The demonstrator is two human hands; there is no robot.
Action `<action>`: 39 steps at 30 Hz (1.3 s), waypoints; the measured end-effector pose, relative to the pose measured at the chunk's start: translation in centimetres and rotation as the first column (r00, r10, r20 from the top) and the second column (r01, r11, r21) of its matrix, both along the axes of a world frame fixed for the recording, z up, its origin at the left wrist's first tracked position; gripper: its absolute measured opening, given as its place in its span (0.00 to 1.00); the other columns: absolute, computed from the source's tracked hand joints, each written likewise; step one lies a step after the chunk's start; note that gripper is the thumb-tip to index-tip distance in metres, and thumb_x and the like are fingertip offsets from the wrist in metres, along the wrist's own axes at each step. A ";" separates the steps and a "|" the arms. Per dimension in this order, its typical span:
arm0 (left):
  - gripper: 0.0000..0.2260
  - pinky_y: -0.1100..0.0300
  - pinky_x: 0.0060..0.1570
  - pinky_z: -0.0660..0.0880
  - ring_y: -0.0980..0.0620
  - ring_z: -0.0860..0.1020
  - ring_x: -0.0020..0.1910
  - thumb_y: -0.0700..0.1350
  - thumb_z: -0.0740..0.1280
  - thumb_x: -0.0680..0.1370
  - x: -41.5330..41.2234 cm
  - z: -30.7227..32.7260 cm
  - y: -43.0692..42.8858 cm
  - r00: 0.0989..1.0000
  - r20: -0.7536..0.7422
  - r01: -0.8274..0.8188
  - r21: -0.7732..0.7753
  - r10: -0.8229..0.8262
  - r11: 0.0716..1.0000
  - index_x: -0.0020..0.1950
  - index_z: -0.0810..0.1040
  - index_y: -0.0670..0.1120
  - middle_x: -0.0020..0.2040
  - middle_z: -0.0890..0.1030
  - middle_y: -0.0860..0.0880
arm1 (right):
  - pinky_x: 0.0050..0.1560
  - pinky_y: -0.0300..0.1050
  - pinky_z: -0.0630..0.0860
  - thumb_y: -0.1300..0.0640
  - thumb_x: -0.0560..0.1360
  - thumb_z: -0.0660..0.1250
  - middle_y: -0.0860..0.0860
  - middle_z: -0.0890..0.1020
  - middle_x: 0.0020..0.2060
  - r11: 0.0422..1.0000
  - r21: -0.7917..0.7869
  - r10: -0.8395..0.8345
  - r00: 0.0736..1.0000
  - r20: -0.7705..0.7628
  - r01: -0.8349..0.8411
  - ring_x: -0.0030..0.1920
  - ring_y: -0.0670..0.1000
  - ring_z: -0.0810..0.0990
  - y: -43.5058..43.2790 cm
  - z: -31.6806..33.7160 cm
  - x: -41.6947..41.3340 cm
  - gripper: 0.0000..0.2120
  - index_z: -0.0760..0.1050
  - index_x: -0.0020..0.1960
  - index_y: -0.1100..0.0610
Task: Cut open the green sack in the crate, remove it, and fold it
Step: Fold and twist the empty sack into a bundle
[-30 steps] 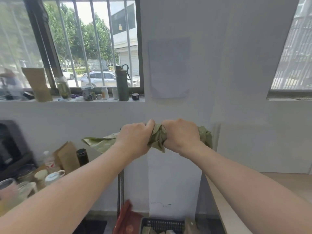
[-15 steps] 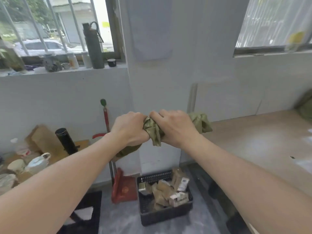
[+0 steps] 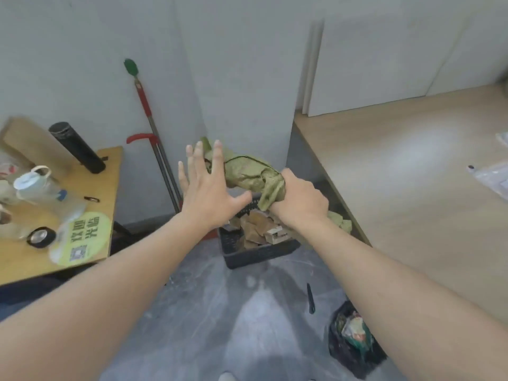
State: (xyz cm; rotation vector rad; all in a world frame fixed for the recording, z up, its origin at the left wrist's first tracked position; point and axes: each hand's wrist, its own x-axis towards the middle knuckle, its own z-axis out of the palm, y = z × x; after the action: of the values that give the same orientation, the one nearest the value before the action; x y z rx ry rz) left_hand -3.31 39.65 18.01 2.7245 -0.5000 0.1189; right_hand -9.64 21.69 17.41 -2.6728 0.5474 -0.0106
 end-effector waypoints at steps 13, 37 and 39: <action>0.32 0.46 0.78 0.47 0.50 0.43 0.84 0.64 0.51 0.84 -12.2 -20.9 -7.5 0.766 -0.625 -0.450 -0.354 0.150 0.820 0.83 0.37 0.62 0.85 0.37 0.46 | 0.50 0.48 0.75 0.37 0.67 0.72 0.54 0.76 0.57 0.823 0.476 -0.222 0.947 -0.234 0.311 0.43 0.53 0.75 -6.2 -23.9 -7.8 0.26 0.75 0.59 0.49; 0.29 0.63 0.63 0.52 0.51 0.58 0.80 0.57 0.53 0.86 -17.5 -81.2 -8.5 0.660 -0.733 -0.539 -0.310 0.164 0.783 0.85 0.47 0.55 0.84 0.50 0.47 | 0.41 0.48 0.77 0.27 0.66 0.71 0.51 0.82 0.48 0.927 0.233 -0.152 0.862 -0.484 0.295 0.48 0.57 0.80 -6.6 -85.4 -14.4 0.32 0.77 0.54 0.53; 0.30 0.63 0.63 0.53 0.50 0.60 0.79 0.58 0.53 0.86 -17.5 -84.1 -9.0 0.665 -0.733 -0.531 -0.329 0.143 0.781 0.85 0.48 0.54 0.83 0.52 0.47 | 0.43 0.48 0.77 0.27 0.65 0.72 0.51 0.82 0.49 0.926 0.216 -0.166 0.847 -0.504 0.310 0.50 0.57 0.81 -7.4 -88.2 -14.3 0.32 0.76 0.55 0.52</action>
State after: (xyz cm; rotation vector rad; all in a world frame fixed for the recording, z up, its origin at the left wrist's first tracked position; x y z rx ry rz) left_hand -20.81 30.65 -66.08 2.0590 0.2681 -0.5590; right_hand -23.94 14.28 -70.79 -2.2909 0.9562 0.6289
